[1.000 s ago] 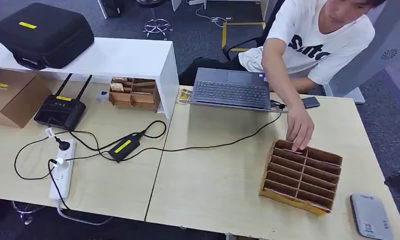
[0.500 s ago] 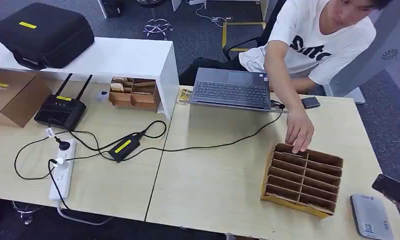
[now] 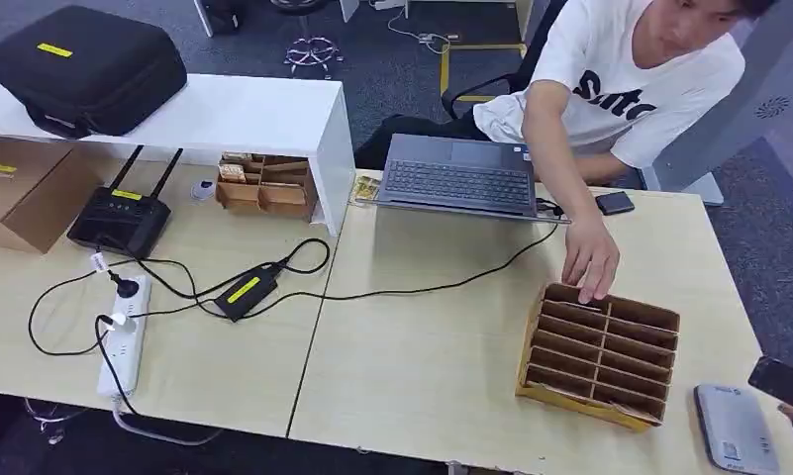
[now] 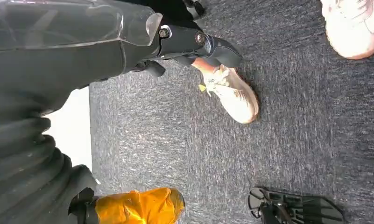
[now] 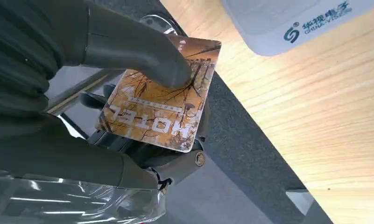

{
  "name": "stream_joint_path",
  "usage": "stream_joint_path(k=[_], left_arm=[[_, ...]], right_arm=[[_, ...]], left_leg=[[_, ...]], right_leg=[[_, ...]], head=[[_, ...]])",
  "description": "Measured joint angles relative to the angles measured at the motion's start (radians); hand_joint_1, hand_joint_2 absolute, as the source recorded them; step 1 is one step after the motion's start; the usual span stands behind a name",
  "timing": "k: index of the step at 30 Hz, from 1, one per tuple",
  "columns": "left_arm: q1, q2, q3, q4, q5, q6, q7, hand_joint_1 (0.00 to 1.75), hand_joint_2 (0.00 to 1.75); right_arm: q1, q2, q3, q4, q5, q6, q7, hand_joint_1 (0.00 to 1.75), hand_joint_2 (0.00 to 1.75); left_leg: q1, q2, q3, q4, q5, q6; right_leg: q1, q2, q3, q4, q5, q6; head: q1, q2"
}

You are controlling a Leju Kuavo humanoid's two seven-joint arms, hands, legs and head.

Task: Pass the card to the sensor for recognition and then transmit it.

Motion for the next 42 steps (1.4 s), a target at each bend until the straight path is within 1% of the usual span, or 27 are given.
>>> stream_joint_path(k=[7, 17, 25, 33, 39, 42], left_arm=[[0.0, 0.003, 0.0, 0.0, -0.011, -0.007, -0.004, 0.0, 1.75], [0.0, 0.005, 0.001, 0.0, -0.021, -0.01, -0.011, 0.0, 1.75], [-0.001, 0.005, 0.0, 0.0, -0.036, -0.011, -0.013, 0.0, 1.75], [-0.002, 0.005, 0.0, 0.0, -0.052, -0.018, -0.013, 0.0, 1.75], [-0.009, 0.005, 0.0, 0.0, -0.069, -0.02, -0.014, 0.0, 1.75], [-0.011, 0.005, 0.0, 0.0, -0.073, -0.021, -0.014, 0.0, 1.75]], right_arm=[[0.0, -0.017, 0.034, -0.006, -0.049, 0.028, -0.071, 1.75, 1.75], [0.003, -0.048, 0.073, -0.029, -0.072, 0.033, -0.099, 1.75, 1.75], [0.005, -0.05, 0.1, -0.033, -0.065, 0.032, -0.104, 1.75, 1.75], [-0.033, -0.048, 0.157, -0.018, -0.041, 0.042, -0.115, 1.75, 1.75], [-0.12, -0.02, 0.236, 0.036, 0.005, 0.043, -0.135, 1.75, 1.75], [-0.152, -0.008, 0.27, 0.06, 0.007, 0.036, -0.144, 1.75, 1.75]], left_leg=[[0.0, 0.0, 0.0, 0.0, 0.0, 0.0], [0.0, 0.0, 0.0, 0.0, 0.0, 0.0], [0.0, 0.0, 0.0, 0.0, 0.0, 0.0], [0.0, 0.0, 0.0, 0.0, 0.0, 0.0], [0.0, 0.001, 0.001, 0.0, 0.0, 0.0], [0.0, 0.001, 0.002, 0.0, 0.0, 0.0]], right_leg=[[0.0, 0.0, 0.0, 0.0, 0.0, 0.0], [0.0, 0.0, 0.0, 0.0, 0.0, 0.0], [0.0, 0.0, 0.0, 0.0, 0.0, 0.0], [0.0, 0.0, 0.0, 0.0, 0.0, 0.0], [0.0, 0.001, 0.001, 0.0, 0.0, 0.0], [0.0, 0.001, 0.002, 0.0, 0.0, 0.0]], head=[[0.0, 0.0], [0.0, 0.0], [0.0, 0.0], [0.0, 0.0], [0.0, 0.0], [0.0, 0.0]])
